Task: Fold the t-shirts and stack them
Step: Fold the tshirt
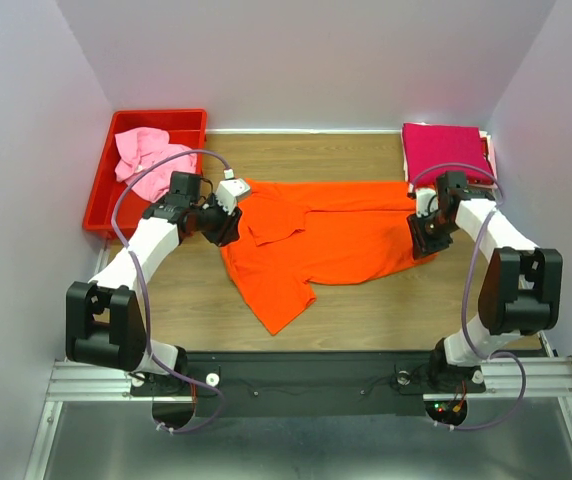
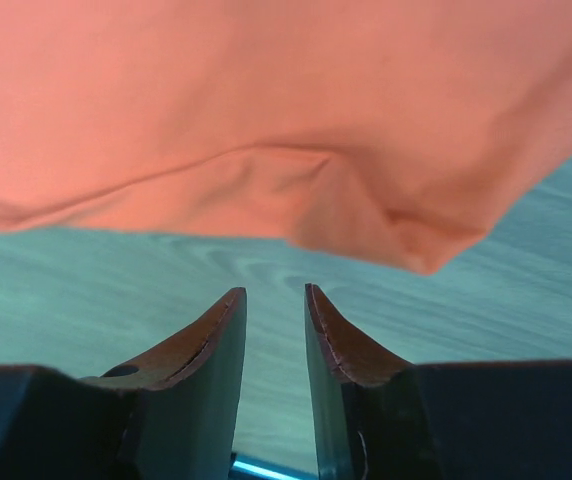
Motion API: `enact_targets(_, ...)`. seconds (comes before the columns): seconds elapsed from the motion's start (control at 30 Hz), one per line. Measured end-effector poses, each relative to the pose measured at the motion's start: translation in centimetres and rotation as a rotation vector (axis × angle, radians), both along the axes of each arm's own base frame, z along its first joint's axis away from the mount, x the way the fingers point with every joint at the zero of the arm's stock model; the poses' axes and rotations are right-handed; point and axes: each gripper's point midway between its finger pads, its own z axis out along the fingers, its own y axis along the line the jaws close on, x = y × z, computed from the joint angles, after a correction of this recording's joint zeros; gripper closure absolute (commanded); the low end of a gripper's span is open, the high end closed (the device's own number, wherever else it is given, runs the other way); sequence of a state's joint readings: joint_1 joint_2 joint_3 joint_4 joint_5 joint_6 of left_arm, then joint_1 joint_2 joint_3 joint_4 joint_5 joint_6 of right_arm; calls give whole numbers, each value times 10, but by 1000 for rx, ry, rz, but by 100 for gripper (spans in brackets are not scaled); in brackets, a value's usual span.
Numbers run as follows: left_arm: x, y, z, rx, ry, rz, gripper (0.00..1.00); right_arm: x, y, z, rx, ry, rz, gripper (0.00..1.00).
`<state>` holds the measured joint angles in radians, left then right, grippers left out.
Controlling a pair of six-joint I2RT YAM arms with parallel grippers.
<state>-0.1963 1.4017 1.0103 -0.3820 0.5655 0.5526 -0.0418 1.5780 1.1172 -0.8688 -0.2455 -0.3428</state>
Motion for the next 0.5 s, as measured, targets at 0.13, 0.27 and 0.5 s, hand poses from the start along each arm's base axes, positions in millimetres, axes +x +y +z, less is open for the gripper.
enact_targets(0.13, 0, 0, -1, 0, 4, 8, 55, 10, -9, -11, -46, -3, -20, 64)
enact_targets(0.27, 2, 2, -1, 5, 3, 16, 55, 15, -11, -22, -74, 10, -28, 64)
enact_targets(0.5, 3, 3, -3, 13, -3, 23, 55, 19, -9, -33, -77, 23, -35, 63)
